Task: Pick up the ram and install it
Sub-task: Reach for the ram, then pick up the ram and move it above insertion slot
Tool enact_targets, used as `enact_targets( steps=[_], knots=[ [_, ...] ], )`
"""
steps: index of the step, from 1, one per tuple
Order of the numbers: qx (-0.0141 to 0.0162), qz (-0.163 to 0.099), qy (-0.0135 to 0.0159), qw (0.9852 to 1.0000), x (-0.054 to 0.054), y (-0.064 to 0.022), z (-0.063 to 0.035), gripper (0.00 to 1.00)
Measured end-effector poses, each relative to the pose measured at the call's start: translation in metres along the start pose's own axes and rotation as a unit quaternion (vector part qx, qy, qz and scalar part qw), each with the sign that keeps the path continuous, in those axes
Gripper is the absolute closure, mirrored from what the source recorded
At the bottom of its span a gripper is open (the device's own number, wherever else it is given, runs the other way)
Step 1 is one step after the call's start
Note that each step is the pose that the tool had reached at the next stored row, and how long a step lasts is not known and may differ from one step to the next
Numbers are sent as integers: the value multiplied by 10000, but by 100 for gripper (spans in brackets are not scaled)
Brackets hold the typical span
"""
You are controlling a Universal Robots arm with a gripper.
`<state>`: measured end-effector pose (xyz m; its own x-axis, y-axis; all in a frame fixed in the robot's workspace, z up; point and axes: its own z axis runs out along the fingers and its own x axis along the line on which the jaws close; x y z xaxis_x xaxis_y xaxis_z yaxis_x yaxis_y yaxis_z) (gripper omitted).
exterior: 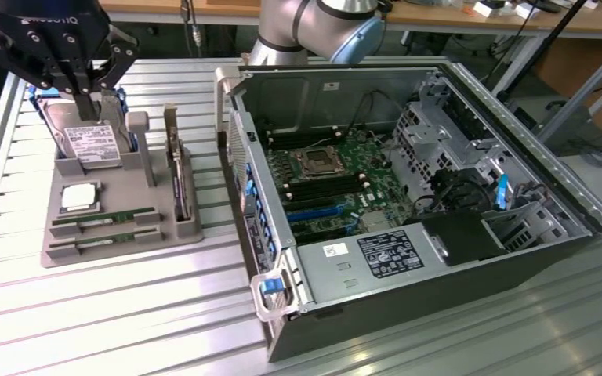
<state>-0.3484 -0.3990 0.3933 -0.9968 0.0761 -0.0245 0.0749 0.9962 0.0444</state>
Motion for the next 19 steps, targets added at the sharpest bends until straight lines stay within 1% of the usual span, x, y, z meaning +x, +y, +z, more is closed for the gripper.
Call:
enact_targets(
  steps=[3, 6, 7, 8, 9, 16, 17, 19],
  knots=[
    [0, 1, 0, 10000, 2, -11, 0, 90],
    [0, 1, 0, 10000, -5, -79, -3, 90],
    [0, 1, 0, 10000, -7, -112, -5, 90],
    [0, 1, 0, 10000, -11, -164, -7, 90],
    [0, 1, 0, 10000, -13, -185, -8, 90],
    [0, -17, 1, 10000, -13, -191, -8, 90],
    [-1, -43, 2, 10000, -13, -191, -8, 90],
    [-4, -175, 8, 9998, -13, -191, -8, 90]
  ],
)
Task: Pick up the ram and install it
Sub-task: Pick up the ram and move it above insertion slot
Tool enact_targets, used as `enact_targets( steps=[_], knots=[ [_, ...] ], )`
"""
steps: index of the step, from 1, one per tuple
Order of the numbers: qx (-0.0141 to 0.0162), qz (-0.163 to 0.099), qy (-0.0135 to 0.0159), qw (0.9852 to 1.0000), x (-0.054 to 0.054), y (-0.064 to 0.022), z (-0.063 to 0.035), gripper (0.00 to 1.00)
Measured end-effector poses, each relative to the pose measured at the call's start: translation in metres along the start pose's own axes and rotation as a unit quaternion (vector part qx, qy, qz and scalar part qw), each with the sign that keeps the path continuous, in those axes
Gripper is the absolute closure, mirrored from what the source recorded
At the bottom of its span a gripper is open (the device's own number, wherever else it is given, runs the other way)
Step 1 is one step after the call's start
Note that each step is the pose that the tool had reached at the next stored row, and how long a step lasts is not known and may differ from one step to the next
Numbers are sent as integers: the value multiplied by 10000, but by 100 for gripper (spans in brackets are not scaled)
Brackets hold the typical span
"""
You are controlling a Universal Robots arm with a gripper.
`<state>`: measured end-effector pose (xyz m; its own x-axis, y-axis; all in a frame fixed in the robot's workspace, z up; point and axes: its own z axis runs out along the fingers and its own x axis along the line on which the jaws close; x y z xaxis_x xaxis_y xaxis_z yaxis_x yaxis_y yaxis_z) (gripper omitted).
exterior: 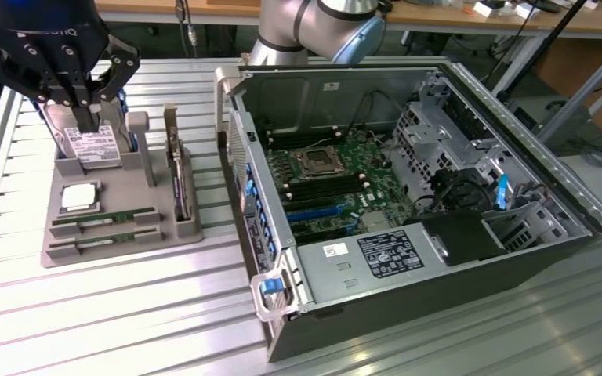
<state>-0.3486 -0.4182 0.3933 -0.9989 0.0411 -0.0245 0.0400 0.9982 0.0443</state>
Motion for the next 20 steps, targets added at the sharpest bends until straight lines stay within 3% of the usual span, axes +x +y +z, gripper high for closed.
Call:
enact_targets(
  steps=[5, 11, 15, 20],
  knots=[
    [-8, -311, 14, 9995, 0, 0, 0, 90],
    [-17, -706, 31, 9975, 0, 0, 0, 90],
    [-23, -931, 41, 9956, 0, 0, 0, 90],
    [-32, -1294, 57, 9916, 0, 0, 0, 90]
  ],
)
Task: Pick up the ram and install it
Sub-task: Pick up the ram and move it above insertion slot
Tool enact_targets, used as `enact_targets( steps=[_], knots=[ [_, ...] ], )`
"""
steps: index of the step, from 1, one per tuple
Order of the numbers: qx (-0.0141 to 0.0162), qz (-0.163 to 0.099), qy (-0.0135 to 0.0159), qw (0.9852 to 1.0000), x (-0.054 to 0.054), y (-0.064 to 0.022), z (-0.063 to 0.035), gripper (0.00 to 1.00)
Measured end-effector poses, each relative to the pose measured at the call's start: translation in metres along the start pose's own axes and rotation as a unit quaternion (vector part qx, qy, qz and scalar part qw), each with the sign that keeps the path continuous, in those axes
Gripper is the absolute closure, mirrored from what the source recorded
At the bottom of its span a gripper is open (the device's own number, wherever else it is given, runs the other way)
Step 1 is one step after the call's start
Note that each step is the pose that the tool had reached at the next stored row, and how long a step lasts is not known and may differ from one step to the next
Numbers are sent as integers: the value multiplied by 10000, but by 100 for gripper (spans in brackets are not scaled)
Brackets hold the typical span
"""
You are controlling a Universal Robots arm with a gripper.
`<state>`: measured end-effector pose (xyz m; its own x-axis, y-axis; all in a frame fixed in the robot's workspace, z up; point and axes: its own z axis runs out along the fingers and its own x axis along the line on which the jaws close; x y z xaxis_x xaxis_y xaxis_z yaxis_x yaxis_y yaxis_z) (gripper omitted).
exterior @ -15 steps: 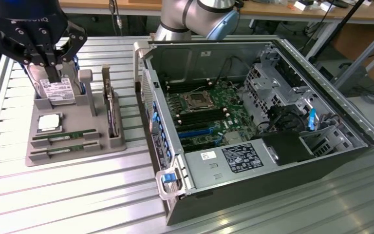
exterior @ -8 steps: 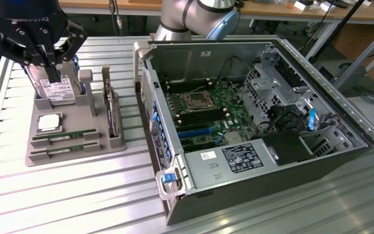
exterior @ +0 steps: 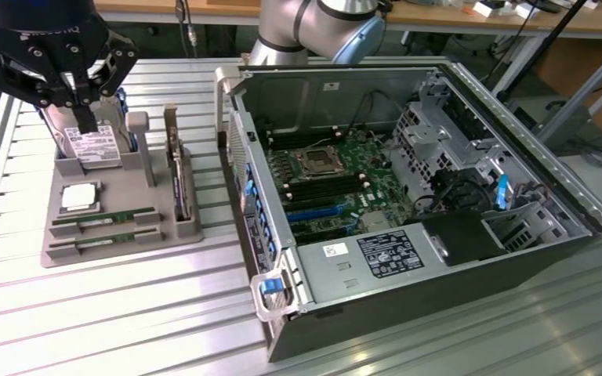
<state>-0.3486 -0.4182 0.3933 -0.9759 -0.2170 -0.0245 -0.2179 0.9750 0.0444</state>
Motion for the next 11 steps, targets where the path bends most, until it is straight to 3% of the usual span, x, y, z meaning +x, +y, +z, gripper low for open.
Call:
enact_targets(
  steps=[7, 11],
  knots=[
    [-9, -387, 17, 9992, 0, 0, 0, 90],
    [-16, -633, 28, 9980, 0, 0, 0, 90]
  ],
)
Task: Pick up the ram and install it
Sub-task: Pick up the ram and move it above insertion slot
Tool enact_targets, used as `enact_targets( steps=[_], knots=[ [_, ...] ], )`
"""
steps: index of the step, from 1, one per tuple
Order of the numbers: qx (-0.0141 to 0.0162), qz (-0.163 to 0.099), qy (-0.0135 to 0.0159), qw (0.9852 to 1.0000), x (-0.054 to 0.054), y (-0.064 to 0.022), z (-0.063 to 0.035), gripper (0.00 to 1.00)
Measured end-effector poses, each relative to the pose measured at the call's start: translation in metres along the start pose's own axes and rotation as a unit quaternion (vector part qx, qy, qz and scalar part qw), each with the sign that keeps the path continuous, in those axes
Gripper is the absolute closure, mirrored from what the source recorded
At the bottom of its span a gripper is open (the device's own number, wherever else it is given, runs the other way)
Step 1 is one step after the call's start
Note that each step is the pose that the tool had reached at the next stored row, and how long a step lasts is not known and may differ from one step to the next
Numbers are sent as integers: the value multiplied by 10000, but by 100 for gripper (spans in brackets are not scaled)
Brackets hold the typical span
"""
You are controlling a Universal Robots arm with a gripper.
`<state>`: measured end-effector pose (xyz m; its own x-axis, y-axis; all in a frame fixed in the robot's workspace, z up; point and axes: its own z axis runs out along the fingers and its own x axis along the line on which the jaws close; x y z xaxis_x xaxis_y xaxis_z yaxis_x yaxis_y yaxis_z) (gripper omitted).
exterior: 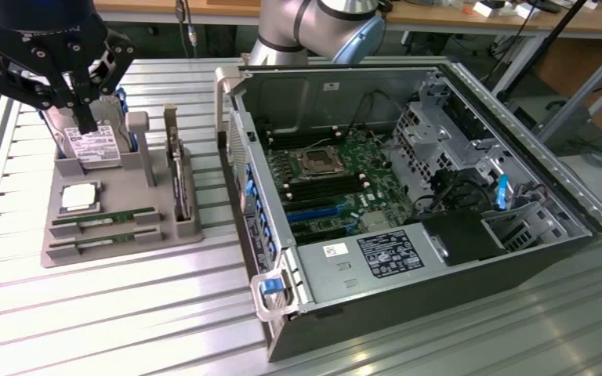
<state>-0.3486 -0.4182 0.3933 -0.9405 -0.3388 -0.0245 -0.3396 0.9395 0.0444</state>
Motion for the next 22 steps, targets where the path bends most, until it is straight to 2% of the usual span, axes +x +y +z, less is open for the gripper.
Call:
enact_targets(
  steps=[5, 11, 22],
  knots=[
    [-7, -278, 12, 9996, 0, 0, 0, 90],
    [-14, -574, 26, 9983, 0, 0, 0, 90],
    [-24, -988, 44, 9951, 0, 0, 0, 90]
  ],
)
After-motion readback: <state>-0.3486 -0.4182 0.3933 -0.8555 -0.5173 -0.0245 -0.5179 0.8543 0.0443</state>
